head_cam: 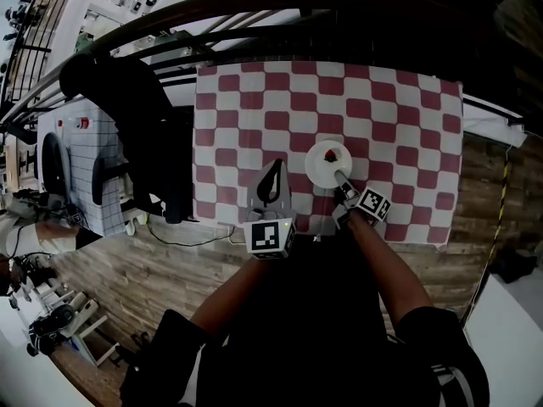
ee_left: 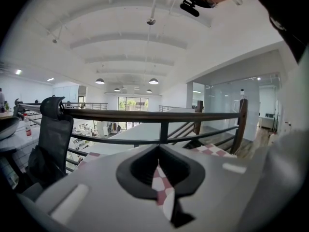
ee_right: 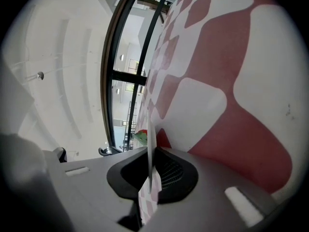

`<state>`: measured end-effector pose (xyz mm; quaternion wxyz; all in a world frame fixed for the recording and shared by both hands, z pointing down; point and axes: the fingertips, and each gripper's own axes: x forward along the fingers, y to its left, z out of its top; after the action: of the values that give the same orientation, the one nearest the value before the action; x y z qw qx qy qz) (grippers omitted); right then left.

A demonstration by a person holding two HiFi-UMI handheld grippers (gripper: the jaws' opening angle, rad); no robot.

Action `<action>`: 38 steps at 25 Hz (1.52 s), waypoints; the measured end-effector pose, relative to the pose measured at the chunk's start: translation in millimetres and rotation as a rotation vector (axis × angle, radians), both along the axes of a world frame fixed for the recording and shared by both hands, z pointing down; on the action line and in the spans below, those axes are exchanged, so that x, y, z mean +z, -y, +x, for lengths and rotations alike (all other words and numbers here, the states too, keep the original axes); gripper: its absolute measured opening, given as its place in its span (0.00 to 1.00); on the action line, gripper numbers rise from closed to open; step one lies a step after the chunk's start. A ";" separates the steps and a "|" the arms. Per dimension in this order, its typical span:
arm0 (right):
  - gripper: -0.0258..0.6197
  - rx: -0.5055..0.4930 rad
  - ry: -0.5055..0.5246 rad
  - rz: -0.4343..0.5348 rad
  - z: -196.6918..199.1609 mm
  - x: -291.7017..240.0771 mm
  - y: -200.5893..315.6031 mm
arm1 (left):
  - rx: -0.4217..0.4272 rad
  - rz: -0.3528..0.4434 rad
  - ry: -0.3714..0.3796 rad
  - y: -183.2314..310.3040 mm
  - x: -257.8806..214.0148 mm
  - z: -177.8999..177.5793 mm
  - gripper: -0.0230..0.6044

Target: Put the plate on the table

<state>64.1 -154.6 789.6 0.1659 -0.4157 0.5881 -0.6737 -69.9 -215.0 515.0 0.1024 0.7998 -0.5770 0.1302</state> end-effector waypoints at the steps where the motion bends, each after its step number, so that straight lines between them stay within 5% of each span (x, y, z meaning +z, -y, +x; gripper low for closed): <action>1: 0.06 0.003 -0.003 -0.012 0.5 1.1 -0.4 | 0.002 0.001 0.010 0.4 -4.5 0.2 0.05; 11: 0.07 0.051 -0.016 -0.130 -2.4 8.4 -11.1 | -0.020 0.010 -0.003 -10.9 -12.6 -8.5 0.05; 20: 0.26 0.065 -0.056 -0.167 -4.8 2.5 -19.0 | -0.022 0.001 -0.028 -28.0 -15.3 -13.3 0.05; 28: 0.39 -0.028 -0.229 -0.224 -3.8 -3.3 -23.7 | 0.014 0.007 -0.047 -38.2 -17.6 -0.3 0.05; 38: 0.39 -0.029 -0.377 -0.232 19.5 -9.1 -48.7 | 0.029 0.021 -0.060 -46.4 -23.5 0.6 0.05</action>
<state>83.6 -105.9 780.4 -0.0054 -0.5421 0.5331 -0.6495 -69.2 -168.6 491.6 0.1096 0.8126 -0.5634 0.1014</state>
